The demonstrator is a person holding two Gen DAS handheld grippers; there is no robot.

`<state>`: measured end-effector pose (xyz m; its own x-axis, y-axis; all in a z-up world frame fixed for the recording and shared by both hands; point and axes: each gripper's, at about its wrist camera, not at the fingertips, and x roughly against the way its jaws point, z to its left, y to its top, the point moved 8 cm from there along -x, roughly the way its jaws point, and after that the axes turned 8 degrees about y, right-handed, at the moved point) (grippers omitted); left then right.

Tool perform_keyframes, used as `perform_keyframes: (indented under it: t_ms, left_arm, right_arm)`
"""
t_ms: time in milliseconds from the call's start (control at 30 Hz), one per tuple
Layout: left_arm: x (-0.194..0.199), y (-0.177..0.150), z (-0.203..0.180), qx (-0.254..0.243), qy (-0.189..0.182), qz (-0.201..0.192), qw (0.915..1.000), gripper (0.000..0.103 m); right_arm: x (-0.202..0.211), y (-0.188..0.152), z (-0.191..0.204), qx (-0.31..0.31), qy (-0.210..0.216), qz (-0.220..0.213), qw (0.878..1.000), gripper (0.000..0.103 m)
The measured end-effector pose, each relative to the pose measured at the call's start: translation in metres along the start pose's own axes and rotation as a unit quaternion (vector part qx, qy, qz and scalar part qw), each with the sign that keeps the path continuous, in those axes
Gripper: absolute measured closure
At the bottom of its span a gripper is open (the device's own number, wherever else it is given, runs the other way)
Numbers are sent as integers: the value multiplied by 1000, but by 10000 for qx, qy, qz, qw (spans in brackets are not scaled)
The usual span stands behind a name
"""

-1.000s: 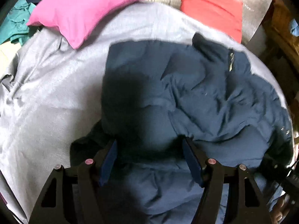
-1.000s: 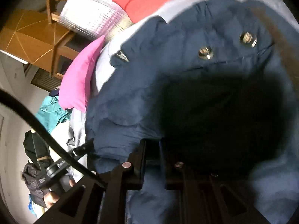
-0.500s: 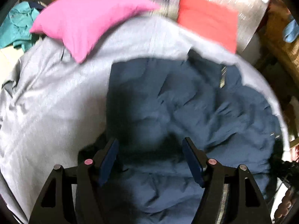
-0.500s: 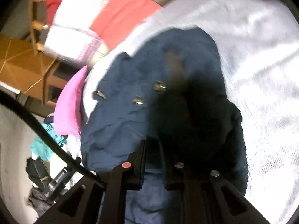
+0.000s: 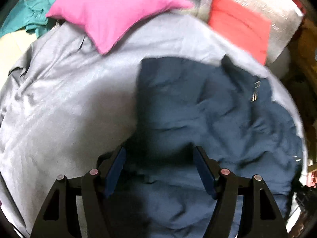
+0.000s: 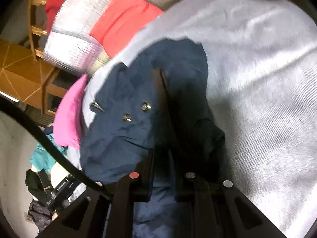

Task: Fold large clothes

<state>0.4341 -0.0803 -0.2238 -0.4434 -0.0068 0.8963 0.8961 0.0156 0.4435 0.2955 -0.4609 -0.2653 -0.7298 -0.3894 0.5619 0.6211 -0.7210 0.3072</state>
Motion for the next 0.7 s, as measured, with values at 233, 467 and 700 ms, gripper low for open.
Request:
perform_keyframes:
  t_ms: [233, 467, 700]
  left_arm:
    - [3, 4, 3, 13, -90, 35, 10000, 31]
    - [5, 21, 41, 549, -25, -146, 9984, 30]
    - [-23, 14, 45, 369, 210, 127, 9990, 29]
  right_arm:
    - [27, 6, 8, 35, 76, -205, 9998, 84]
    - [54, 26, -10, -13, -232, -765, 9968, 39]
    - [9, 20, -14, 322, -611, -318, 9971, 57]
